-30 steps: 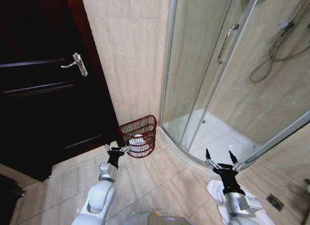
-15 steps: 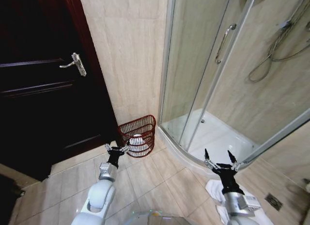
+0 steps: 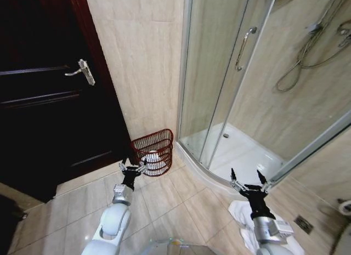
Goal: Discard the used towel into the hamper.
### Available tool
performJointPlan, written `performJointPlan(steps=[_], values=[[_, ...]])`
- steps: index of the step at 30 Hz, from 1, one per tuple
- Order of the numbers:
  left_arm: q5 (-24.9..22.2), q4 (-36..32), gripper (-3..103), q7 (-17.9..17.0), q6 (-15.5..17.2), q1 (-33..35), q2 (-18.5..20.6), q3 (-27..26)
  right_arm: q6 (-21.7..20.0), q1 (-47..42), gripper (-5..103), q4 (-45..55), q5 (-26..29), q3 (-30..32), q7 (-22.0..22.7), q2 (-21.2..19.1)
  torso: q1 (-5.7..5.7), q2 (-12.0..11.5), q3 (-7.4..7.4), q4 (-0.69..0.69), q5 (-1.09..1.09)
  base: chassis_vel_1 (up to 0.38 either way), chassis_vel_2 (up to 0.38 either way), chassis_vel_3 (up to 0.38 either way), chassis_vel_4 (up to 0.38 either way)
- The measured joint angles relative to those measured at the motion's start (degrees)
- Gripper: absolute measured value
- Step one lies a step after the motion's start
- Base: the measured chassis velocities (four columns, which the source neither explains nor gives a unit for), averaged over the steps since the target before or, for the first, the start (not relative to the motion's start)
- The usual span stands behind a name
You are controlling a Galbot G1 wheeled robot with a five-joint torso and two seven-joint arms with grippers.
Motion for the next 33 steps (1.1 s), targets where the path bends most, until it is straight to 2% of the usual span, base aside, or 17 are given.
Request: performJointPlan(steps=[20,33], values=[[0.2,0.7,100,0.4,-0.7,-0.5,0.1,-0.3,0.0,0.0,100,0.0,-0.1,-0.1,0.0,0.0,0.00,0.0,0.00,-0.01,0.00,-0.049,-0.107,-0.030,0.028],[-0.7,1.4,100,0.3,-2.5,-1.0,0.1,0.2,0.1,0.1,100,0.1,-0.1,0.0,0.1,0.0,0.00,0.0,0.00,0.00,0.00,-0.031,-0.084,0.004,0.063]])
